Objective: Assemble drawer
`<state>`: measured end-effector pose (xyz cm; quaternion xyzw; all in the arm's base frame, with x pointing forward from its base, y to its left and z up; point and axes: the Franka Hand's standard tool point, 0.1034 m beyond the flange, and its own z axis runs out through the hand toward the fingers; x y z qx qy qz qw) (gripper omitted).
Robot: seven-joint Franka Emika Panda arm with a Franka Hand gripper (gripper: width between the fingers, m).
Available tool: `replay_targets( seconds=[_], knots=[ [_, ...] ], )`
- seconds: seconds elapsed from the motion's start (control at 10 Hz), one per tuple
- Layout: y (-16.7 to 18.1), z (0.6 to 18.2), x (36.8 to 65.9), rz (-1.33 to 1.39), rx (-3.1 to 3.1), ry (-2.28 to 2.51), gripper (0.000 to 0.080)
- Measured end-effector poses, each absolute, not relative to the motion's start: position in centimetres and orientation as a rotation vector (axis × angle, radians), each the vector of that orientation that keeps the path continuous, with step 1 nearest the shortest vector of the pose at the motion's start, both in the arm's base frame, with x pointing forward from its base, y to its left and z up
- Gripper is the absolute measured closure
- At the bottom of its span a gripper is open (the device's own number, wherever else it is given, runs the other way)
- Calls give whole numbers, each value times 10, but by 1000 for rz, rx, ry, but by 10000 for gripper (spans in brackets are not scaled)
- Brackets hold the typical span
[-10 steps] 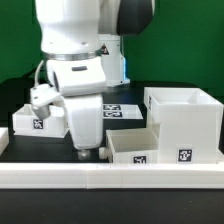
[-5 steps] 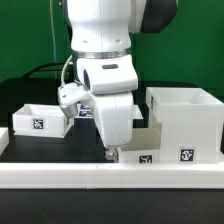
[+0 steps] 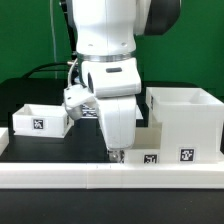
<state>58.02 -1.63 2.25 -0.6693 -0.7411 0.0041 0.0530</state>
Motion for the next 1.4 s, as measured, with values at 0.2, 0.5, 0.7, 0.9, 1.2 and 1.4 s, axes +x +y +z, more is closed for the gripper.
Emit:
replay_targets(
  seconds=[0.2, 0.5, 0.7, 0.9, 1.2, 1.4],
  knots=[
    [-16, 26, 582, 63, -2036, -2266, 150],
    [-20, 27, 583, 81, -2056, -2252, 150],
    [-20, 26, 582, 82, -2054, -2253, 150],
    [-27, 31, 588, 68, -2033, -2272, 150],
    [-11, 37, 598, 80, -2060, -2244, 150],
    [-10, 36, 598, 96, -2071, -2240, 150]
  ],
)
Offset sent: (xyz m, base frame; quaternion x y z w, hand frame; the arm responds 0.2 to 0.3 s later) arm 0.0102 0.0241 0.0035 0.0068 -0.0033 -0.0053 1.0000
